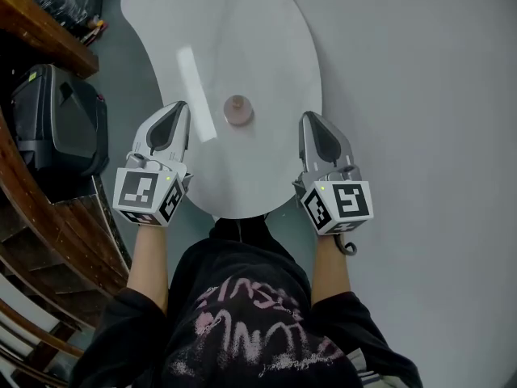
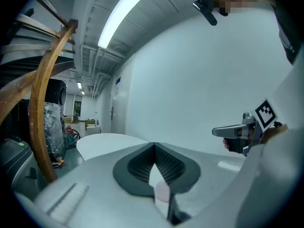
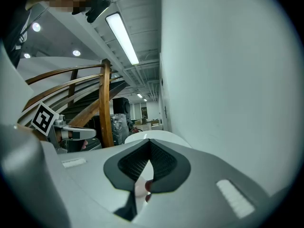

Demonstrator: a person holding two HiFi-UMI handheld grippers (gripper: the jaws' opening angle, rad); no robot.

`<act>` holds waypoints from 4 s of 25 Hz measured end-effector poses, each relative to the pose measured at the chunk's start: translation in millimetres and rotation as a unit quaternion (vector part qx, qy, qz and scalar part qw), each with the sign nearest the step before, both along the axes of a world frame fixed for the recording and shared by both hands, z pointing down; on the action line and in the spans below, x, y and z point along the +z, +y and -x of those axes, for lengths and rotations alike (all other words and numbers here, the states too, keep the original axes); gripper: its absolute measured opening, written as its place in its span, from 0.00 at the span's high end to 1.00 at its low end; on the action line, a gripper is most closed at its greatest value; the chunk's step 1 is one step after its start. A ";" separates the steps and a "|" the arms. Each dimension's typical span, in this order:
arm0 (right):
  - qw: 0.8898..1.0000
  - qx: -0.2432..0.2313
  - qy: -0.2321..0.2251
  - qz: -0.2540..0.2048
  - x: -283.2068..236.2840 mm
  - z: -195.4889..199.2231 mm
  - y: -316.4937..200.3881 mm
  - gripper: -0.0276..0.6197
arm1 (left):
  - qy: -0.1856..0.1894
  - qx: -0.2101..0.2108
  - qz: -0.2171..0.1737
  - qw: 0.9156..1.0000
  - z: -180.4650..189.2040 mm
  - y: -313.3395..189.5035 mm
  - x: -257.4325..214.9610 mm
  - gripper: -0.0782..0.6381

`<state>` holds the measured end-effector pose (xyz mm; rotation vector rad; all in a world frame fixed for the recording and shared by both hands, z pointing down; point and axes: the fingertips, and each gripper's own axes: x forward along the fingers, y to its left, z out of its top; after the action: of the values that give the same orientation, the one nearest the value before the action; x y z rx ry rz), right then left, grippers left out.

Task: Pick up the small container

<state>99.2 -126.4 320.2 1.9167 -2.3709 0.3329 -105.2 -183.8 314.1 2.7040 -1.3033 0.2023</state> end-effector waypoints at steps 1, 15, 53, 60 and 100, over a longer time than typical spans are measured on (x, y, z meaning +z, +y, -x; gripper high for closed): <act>1.000 0.002 0.001 0.001 1.1 -1.5 -0.7 0.92 | 0.001 0.002 0.000 1.000 -1.5 -1.6 0.9 0.89; 1.000 -0.002 0.001 0.004 8.0 -10.1 -14.7 0.92 | -0.005 0.005 0.003 1.000 -8.5 -14.5 9.6 0.89; 0.998 -0.028 -0.024 0.044 62.2 3.8 -14.4 0.92 | -0.026 -0.002 0.049 0.998 -13.5 0.8 70.3 0.89; 0.998 -0.031 -0.030 0.055 78.7 1.5 -9.9 0.92 | -0.030 -0.002 0.059 0.998 -18.2 6.6 86.5 0.89; 0.992 -0.037 -0.057 0.104 130.1 5.4 4.0 0.92 | -0.039 -0.014 0.105 0.994 -19.0 22.9 141.1 0.89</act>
<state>93.9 -122.4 450.2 1.7576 -2.3593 0.6700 -86.2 -160.9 455.2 2.5233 -1.2621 0.4197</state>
